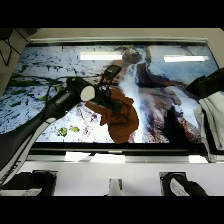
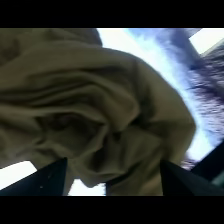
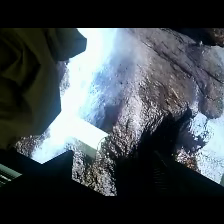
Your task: Fold the shirts.
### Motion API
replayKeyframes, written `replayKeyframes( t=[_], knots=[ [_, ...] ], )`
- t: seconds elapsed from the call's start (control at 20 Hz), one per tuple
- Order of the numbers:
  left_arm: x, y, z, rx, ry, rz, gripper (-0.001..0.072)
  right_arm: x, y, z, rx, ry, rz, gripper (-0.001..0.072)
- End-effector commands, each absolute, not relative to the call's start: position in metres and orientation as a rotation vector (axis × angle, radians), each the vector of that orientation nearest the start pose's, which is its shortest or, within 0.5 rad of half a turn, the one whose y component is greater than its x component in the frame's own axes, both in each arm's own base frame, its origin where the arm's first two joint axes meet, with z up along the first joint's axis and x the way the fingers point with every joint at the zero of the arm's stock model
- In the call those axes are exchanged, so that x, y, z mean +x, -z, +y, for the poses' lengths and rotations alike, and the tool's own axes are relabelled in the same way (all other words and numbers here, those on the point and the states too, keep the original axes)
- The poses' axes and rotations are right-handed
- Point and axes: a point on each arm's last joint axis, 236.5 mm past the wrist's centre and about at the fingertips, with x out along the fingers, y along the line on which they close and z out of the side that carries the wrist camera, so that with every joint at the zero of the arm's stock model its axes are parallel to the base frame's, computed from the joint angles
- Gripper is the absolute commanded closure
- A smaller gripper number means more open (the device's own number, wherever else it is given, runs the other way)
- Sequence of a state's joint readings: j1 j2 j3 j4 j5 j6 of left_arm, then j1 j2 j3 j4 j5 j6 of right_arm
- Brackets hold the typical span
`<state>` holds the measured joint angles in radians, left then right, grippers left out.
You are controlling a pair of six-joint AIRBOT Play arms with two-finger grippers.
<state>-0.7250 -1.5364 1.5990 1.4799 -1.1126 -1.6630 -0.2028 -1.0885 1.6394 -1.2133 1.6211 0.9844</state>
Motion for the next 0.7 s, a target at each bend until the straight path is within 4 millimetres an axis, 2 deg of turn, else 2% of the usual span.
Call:
replayKeyframes(
  t=[0.0, 0.05, 0.1, 0.15, 0.2, 0.25, 0.35, 0.4, 0.55, 0.65],
  knots=[
    [0.433, -0.085, -0.220, 0.503, 0.311, 1.008, -0.0013, 0.339, -0.212, 0.014, -0.238, -0.457, 0.999, 0.0233],
    [0.453, -0.089, -0.181, 0.430, 0.233, 1.022, -0.0013, 0.340, -0.204, 0.016, -0.226, -0.475, 1.027, 0.0233],
    [0.462, -0.081, -0.148, 0.322, 0.186, 1.072, -0.0013, 0.342, -0.196, 0.019, -0.217, -0.498, 1.057, 0.0232],
    [0.465, -0.065, -0.124, 0.178, 0.166, 1.144, -0.0013, 0.344, -0.185, 0.025, -0.219, -0.525, 1.092, 0.0220],
    [0.464, -0.046, -0.109, -0.004, 0.172, 1.220, -0.0013, 0.346, -0.175, 0.035, -0.224, -0.561, 1.120, 0.0168],
    [0.461, -0.028, -0.103, -0.195, 0.194, 1.281, -0.0013, 0.348, -0.164, 0.050, -0.237, -0.608, 1.147, 0.0111],
    [0.454, 0.003, -0.102, -0.489, 0.223, 1.365, -0.0013, 0.354, -0.143, 0.083, -0.278, -0.696, 1.170, 0.0029],
    [0.449, 0.017, -0.107, -0.571, 0.243, 1.394, -0.0013, 0.357, -0.132, 0.097, -0.291, -0.726, 1.177, 0.0028],
    [0.442, 0.053, -0.136, -0.682, 0.292, 1.419, -0.0013, 0.360, -0.099, 0.128, -0.305, -0.792, 1.232, 0.0028],
    [0.447, 0.064, -0.163, -0.698, 0.333, 1.386, -0.0013, 0.361, -0.081, 0.137, -0.307, -0.817, 1.273, 0.0028]
  ],
)
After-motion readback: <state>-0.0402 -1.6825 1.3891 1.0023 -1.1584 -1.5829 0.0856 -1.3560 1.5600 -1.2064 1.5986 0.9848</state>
